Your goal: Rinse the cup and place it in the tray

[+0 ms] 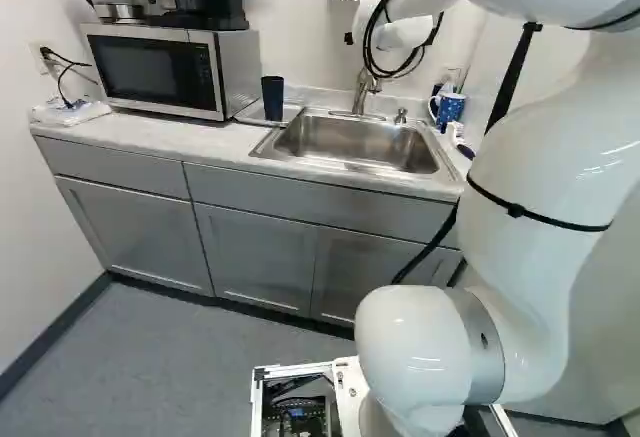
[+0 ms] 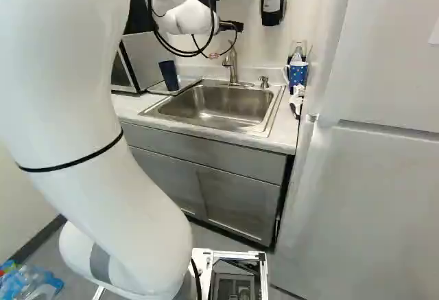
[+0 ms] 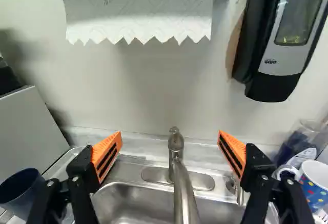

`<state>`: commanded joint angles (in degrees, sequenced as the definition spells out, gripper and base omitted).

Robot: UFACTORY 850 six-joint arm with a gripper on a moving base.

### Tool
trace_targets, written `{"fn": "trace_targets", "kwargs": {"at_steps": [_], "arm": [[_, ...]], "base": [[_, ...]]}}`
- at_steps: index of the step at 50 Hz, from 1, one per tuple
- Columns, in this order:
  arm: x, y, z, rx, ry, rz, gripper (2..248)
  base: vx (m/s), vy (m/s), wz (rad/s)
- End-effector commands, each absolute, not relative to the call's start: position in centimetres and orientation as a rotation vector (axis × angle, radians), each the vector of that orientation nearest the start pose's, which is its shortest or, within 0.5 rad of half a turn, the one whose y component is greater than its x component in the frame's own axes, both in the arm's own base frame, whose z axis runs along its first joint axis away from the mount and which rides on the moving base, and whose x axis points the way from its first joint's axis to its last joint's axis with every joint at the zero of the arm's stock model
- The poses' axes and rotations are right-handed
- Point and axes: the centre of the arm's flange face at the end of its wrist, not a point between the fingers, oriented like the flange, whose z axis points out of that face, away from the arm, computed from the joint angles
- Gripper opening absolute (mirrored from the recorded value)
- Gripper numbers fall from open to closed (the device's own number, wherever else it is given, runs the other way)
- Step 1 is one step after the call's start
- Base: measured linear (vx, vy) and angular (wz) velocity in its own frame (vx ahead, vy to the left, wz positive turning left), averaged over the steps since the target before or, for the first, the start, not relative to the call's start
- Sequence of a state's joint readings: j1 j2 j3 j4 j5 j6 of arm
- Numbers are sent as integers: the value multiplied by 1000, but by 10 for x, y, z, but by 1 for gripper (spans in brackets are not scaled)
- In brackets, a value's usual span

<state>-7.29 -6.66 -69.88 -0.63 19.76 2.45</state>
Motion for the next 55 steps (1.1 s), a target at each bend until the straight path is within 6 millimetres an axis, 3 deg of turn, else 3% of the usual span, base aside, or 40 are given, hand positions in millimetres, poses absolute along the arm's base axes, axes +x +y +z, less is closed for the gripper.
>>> {"fn": "trace_targets", "kwargs": {"at_steps": [55], "arm": [[688, -36, 671, -2354, 97, -2095, 247]], "base": [[0, 0, 0]]}}
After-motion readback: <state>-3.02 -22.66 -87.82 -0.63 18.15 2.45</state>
